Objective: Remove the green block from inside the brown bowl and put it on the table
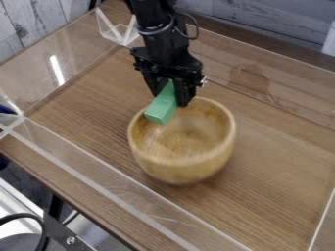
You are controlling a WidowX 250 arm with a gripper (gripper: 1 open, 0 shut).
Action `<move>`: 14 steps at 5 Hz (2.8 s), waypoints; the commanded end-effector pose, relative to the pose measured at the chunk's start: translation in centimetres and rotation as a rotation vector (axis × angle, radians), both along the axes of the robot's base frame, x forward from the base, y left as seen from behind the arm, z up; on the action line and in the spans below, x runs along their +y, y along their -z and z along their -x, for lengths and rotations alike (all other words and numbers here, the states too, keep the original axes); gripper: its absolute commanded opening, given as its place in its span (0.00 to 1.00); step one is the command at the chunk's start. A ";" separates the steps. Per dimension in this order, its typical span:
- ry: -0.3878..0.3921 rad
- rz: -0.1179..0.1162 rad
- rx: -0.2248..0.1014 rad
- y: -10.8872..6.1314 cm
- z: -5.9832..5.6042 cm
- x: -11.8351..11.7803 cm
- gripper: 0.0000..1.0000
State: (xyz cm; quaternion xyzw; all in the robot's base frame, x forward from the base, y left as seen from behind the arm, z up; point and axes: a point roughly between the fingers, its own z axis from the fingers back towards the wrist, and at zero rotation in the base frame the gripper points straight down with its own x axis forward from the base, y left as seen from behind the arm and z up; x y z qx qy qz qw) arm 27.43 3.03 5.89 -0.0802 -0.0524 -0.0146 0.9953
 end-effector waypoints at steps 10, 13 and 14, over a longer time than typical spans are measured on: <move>0.251 0.093 0.155 4.0 1.3 -7.5 0.00; 0.287 0.110 0.143 4.0 0.7 -9.3 1.00; 0.269 0.113 0.123 4.0 -0.3 -10.1 0.00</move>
